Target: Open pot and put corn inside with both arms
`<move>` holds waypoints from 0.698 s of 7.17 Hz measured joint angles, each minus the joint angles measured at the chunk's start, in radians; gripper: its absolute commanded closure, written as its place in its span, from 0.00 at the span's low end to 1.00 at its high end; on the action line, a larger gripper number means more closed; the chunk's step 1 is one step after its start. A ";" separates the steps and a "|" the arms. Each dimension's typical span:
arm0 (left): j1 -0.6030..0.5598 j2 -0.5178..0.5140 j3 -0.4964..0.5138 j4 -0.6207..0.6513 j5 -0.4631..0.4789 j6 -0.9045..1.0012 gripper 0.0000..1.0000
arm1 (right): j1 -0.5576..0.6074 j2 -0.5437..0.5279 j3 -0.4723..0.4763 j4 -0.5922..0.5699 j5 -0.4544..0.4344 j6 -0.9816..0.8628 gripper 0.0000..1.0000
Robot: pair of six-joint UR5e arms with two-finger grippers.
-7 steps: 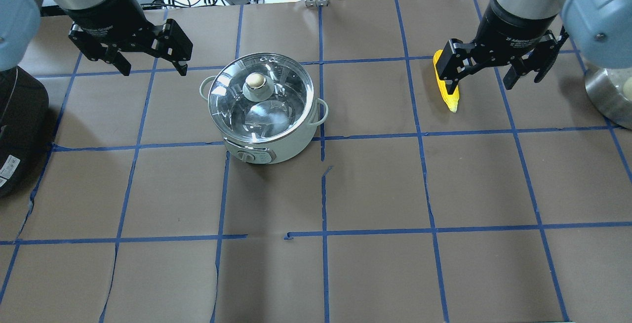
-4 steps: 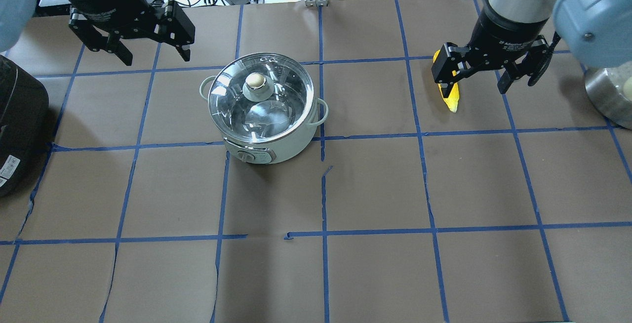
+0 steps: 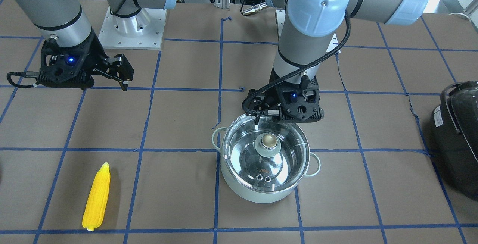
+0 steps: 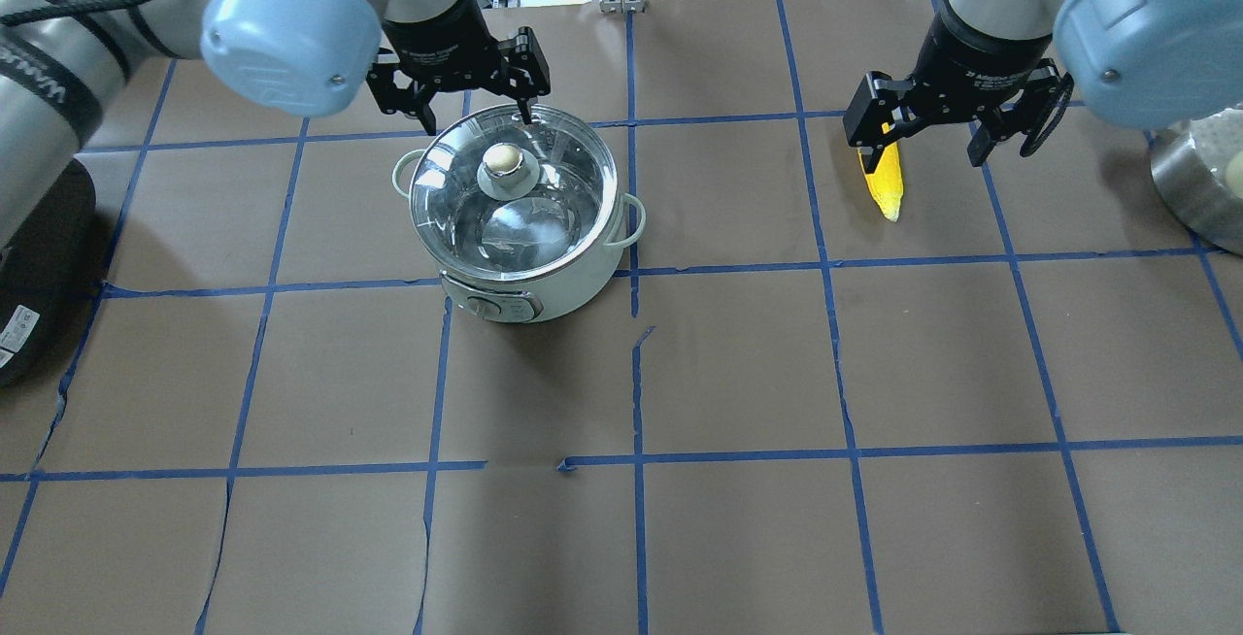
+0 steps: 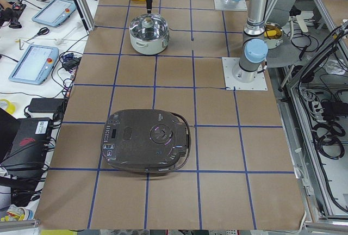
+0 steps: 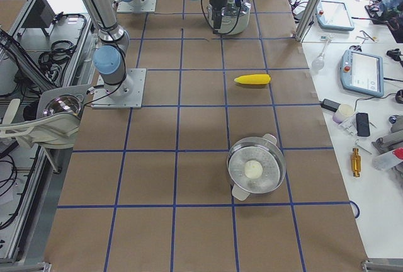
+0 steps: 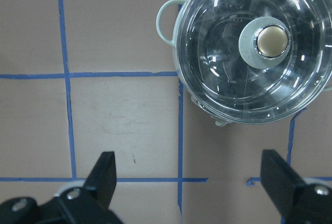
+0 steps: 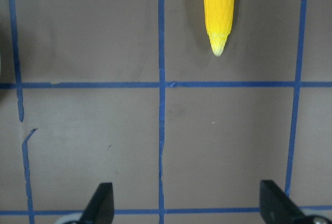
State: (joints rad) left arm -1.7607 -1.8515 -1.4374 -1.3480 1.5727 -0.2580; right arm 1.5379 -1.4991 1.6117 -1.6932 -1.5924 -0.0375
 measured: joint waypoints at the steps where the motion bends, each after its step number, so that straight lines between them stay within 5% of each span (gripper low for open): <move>1: -0.006 -0.025 0.000 0.013 0.003 0.001 0.02 | -0.014 0.056 0.000 -0.091 0.001 -0.001 0.00; 5: 0.012 -0.085 -0.011 0.058 0.006 -0.001 0.06 | -0.058 0.290 0.000 -0.412 0.007 -0.014 0.00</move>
State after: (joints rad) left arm -1.7488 -1.9363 -1.4480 -1.2898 1.5786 -0.2592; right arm 1.4798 -1.2086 1.6112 -2.1048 -1.5858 -0.0515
